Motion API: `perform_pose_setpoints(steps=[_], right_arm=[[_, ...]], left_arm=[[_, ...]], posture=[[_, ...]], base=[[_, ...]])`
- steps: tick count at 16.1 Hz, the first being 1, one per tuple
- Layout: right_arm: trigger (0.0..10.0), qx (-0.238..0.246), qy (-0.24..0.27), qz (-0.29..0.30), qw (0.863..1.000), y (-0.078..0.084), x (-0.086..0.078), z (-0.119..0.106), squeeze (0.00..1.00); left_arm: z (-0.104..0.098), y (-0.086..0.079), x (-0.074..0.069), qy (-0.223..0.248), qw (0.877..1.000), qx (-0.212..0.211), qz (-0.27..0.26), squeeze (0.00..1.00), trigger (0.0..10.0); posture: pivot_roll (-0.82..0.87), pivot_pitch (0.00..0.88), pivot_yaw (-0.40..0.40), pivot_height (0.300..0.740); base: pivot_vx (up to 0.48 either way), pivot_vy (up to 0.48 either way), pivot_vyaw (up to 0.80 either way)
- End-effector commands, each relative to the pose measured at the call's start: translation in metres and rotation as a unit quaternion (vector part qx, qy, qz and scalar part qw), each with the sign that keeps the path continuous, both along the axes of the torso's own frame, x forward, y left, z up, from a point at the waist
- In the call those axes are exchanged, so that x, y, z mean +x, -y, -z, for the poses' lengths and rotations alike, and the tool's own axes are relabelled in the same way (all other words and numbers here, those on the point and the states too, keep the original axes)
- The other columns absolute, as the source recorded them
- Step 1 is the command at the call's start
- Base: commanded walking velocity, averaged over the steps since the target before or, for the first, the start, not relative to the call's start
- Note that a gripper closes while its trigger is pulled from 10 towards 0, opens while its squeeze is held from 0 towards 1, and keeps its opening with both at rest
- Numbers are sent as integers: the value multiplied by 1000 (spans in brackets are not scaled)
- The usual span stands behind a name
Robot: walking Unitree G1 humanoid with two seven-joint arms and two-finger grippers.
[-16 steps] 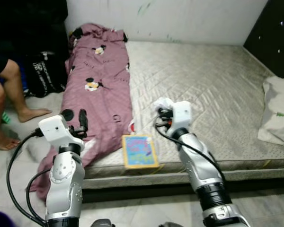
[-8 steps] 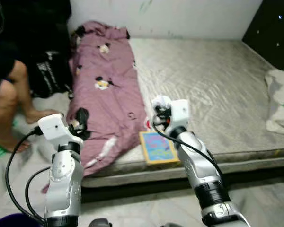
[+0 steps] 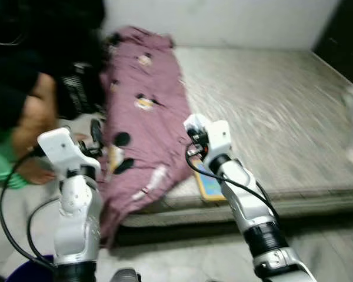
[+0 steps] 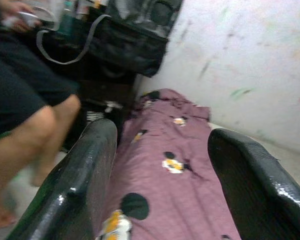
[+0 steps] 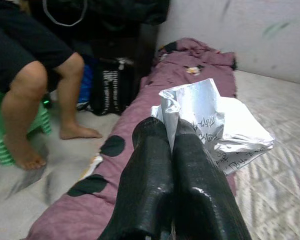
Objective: Clean up the room
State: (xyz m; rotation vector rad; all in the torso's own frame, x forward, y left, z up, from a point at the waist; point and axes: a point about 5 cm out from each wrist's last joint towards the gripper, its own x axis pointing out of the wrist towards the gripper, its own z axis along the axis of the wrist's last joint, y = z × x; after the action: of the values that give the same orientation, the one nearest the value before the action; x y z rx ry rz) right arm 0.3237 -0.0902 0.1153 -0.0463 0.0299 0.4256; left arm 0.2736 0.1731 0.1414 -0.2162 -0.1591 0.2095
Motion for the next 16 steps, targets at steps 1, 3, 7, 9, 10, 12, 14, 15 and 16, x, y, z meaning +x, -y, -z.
perform_pose_setpoints(steps=[1,3,7,9,10,12,14,15,16], right_arm=[[10000,1,8,6,1000,3,3,-5,0],[10000,-1,10,1,1000,1,2,-5,0],[10000,0,5,-1,1000,1,0,-1,0],[10000,1,2,-2,1000,2,0,1,0],[10000,1,2,-6,1000,1,1,1,0],[10000,-1,6,-11,1000,0,2,0,0],[10000,-2,9,-12,1000,-1,4,-2,0],[10000,-2,10,-12,1000,-1,5,-2,0],[10000,-2,13,-12,1000,-2,7,-3,0]], left_arm=[[2,1,-2,-9,1000,6,1,0,10000],[5,-6,-7,-40,998,48,-24,0,10000],[14,-13,-12,-43,999,23,14,0,10000],[15,-9,-8,-43,999,27,13,0,10000],[12,-5,-4,-38,998,46,6,0,10000],[11,-3,-2,-34,999,42,6,0,10000],[12,-5,-3,-27,999,33,24,0,10000],[13,-6,-2,-28,999,34,20,0,10000],[13,-6,-1,-27,999,35,17,0,10000]], posture=[[129,6,-48,740],[120,9,-44,740],[119,0,-40,740],[113,0,-41,740],[113,0,-44,740],[112,0,-46,740],[112,0,-47,740],[112,0,-47,740],[111,0,-45,740]], base=[[0,0,800],[0,0,800],[0,0,800],[0,0,800],[0,0,800],[0,0,800],[0,0,800],[0,0,800],[0,0,800]])
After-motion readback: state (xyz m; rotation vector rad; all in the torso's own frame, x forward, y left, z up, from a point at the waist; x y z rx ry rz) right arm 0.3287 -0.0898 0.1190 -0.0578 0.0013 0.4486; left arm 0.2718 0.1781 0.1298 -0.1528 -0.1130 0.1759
